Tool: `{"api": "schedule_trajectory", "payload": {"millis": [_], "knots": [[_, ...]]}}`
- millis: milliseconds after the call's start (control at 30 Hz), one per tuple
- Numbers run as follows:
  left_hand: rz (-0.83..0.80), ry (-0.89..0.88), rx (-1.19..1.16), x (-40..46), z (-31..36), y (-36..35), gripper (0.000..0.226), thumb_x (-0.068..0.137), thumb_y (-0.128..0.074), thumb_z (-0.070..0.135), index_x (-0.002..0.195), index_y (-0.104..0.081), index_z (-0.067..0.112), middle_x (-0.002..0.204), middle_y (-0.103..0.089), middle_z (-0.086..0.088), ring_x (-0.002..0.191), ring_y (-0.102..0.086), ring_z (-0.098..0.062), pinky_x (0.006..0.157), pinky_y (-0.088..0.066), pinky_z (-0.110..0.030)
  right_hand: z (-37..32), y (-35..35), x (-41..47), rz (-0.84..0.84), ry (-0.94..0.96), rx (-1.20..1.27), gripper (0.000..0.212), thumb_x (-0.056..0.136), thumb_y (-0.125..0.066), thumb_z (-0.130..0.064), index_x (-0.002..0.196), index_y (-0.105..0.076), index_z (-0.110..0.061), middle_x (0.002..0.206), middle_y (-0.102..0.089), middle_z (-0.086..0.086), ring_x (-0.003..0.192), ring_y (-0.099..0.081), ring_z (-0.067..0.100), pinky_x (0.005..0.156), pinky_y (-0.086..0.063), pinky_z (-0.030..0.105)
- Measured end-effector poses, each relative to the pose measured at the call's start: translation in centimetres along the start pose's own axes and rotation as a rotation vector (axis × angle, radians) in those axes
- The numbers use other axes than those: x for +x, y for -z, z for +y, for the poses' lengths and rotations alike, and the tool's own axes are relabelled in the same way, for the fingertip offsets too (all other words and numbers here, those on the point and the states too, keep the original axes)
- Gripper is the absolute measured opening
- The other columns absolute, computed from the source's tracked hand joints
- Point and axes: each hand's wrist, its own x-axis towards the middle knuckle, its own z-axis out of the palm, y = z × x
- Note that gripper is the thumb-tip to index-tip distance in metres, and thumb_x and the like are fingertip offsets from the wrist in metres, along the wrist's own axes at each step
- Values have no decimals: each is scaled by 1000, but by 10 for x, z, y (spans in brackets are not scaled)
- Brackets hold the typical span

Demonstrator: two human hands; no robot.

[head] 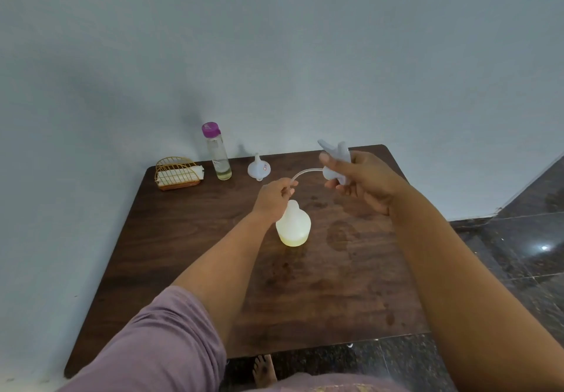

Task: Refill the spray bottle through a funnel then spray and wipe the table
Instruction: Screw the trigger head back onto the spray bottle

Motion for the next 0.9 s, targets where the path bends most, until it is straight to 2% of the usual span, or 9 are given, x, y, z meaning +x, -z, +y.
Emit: {"api": "schedule_trajectory", "payload": {"millis": [67,133,233,300,367,467,700,767,900], "knots": [[-26,22,19,-1,-8,-4,26,99,-49,10,120,-64,9,123,-66,-4,109,-62,-15,88,-48,-22,9,1,8,109,85,-287,49,71,-82,-39,110,-63,-16,104,-66,-2,80,-64,12,68,-52,26],[-58,46,80,-2,-18,-7,28,99,-51,17,124,-63,12,120,-67,-5,110,-61,-20,95,-48,-30,17,1,18,187,171,-534,36,77,-75,-27,110,-64,-16,103,-66,-5,86,-64,13,74,-52,27],[-85,76,87,-6,-28,-11,32,98,-55,23,129,-59,16,123,-65,-5,111,-59,-20,99,-47,-32,33,-6,39,122,242,-793,15,86,-62,-22,100,-58,-17,88,-61,-6,78,-58,11,65,-43,22],[-89,91,54,-7,-31,-11,37,95,-60,26,131,-57,18,129,-62,-3,112,-59,-19,102,-48,-34,46,-14,54,89,289,-934,15,89,-58,-25,102,-53,-21,87,-56,-9,79,-55,12,71,-43,26],[-107,75,58,-8,-33,-11,41,92,-65,29,131,-57,19,131,-61,-1,111,-59,-17,100,-49,-34,55,-24,66,121,287,-979,25,90,-59,-28,112,-54,-18,97,-61,-5,87,-59,16,77,-50,33],[-100,80,63,-8,-36,-14,40,91,-66,28,129,-58,21,129,-62,1,110,-59,-16,102,-47,-36,56,-37,79,165,282,-1033,26,89,-62,-28,110,-55,-14,99,-62,4,92,-58,21,78,-52,37],[-50,238,-167,-7,-46,-27,41,90,-68,28,129,-58,22,128,-62,-1,115,-58,-19,101,-49,-41,63,-52,107,-19,180,-985,24,82,-73,-15,100,-63,-4,97,-62,9,85,-56,19,74,-41,25],[-35,290,-278,-9,-48,-31,43,89,-70,28,130,-58,21,128,-62,0,117,-57,-18,102,-47,-39,70,-54,112,-31,160,-988,23,82,-72,-14,101,-63,-5,98,-61,9,85,-56,19,75,-43,25],[-39,305,-389,-13,-52,-35,41,89,-70,29,127,-60,18,125,-63,1,117,-56,-14,91,-43,-27,83,-58,119,-60,124,-977,12,83,-68,-9,93,-63,-5,95,-61,9,82,-57,23,69,-47,29]]}}
